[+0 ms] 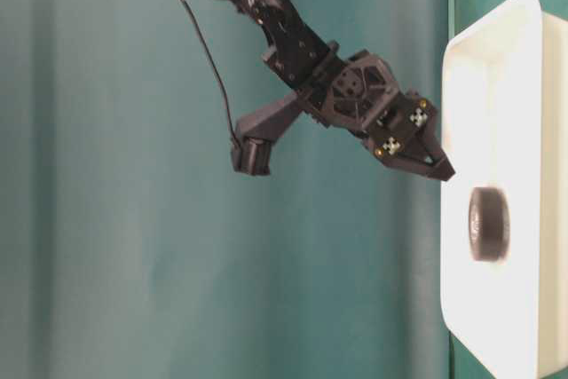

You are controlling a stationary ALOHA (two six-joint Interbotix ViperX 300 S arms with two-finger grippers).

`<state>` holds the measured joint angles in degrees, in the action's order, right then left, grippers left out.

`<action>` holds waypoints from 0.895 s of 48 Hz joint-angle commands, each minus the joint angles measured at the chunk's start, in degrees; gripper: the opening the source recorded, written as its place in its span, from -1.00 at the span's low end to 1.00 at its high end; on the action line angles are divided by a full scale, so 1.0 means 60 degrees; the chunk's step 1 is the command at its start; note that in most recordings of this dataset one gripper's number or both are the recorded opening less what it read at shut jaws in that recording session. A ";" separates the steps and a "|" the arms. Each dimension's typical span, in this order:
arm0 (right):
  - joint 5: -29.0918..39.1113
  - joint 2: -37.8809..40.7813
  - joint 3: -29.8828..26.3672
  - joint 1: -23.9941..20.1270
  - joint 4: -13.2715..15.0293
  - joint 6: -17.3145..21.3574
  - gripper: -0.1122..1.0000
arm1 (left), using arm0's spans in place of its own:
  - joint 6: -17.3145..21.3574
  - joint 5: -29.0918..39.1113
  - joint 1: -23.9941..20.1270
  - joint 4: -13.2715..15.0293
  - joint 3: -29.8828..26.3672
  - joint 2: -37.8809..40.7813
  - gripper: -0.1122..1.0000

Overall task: Put the tape alternately from left to right into the white case.
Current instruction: 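Withdraw the right gripper from the tray toward the red roll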

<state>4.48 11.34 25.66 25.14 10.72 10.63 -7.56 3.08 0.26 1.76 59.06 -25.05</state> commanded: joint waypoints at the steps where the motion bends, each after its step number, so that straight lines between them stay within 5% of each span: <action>1: -0.0073 -0.0601 0.0117 -0.0103 0.0015 0.0015 0.39 | 0.0000 -0.0029 -0.0015 0.0015 -0.0088 -0.0059 0.68; 43: -0.0234 -0.2432 0.2065 -0.3135 0.0015 0.0000 0.39 | 0.0000 -0.0044 -0.0029 0.0015 -0.0059 -0.0044 0.68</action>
<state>3.34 -1.49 38.23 7.56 10.72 10.63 -7.56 3.08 0.26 1.76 59.24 -24.96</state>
